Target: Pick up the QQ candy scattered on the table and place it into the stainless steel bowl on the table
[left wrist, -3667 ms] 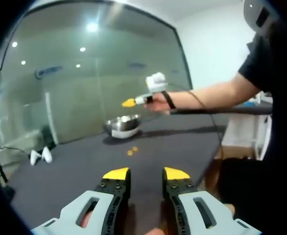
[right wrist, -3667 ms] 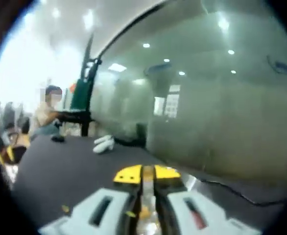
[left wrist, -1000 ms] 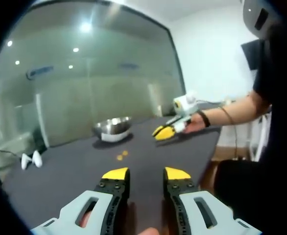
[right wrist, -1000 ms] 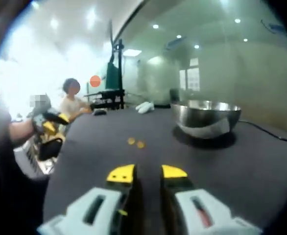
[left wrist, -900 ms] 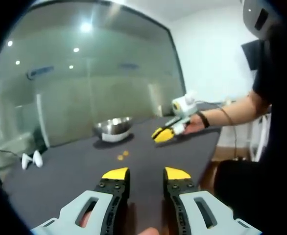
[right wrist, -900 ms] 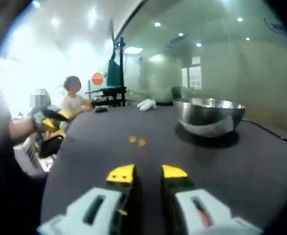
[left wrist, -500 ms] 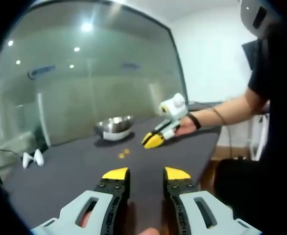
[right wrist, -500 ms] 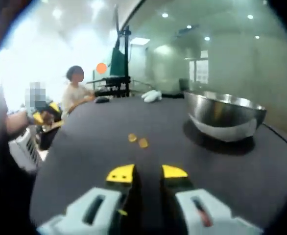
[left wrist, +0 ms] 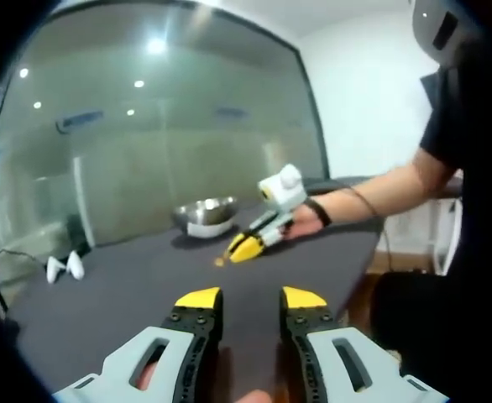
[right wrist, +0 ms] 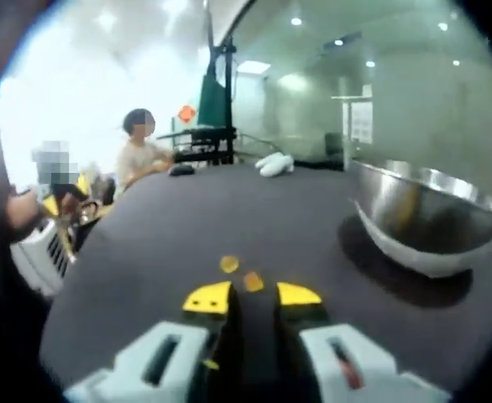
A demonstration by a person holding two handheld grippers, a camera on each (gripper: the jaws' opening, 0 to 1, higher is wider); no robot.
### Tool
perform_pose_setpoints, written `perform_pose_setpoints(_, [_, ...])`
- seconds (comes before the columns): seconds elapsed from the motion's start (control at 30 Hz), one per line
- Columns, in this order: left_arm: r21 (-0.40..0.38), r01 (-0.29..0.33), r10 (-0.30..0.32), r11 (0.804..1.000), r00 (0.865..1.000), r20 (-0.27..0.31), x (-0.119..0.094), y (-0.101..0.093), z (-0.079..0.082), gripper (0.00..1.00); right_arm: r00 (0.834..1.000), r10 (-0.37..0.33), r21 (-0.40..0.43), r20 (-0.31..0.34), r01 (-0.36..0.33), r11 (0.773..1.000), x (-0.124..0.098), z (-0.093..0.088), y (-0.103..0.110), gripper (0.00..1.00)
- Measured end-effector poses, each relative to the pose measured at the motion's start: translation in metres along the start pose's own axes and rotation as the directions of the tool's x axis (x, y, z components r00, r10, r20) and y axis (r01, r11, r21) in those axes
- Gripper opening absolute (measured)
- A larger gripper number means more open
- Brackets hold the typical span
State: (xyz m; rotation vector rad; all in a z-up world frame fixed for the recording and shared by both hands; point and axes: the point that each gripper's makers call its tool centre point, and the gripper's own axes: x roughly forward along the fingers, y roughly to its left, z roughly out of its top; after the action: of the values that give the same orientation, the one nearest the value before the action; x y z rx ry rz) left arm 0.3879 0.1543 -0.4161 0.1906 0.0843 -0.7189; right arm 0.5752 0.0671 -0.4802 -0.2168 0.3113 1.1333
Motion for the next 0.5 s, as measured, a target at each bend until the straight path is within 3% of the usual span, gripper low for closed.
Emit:
perform_pose_setpoints(0.37, [-0.002, -0.021, 0.021, 1.000, 1.000, -0.003, -0.0081, 0.0056, -0.0019, 0.29, 1.000, 0.011, -0.008, -0.007, -0.011, 1.000, 0.0085, 0.0029, 0.0024, 0.18])
perform_pose_setpoints(0.5, [-0.002, -0.025, 0.025, 1.000, 1.000, -0.003, -0.0094, 0.0062, -0.0024, 0.29, 1.000, 0.010, -0.032, -0.014, -0.010, 0.999, 0.0093, 0.0030, 0.0042, 0.09])
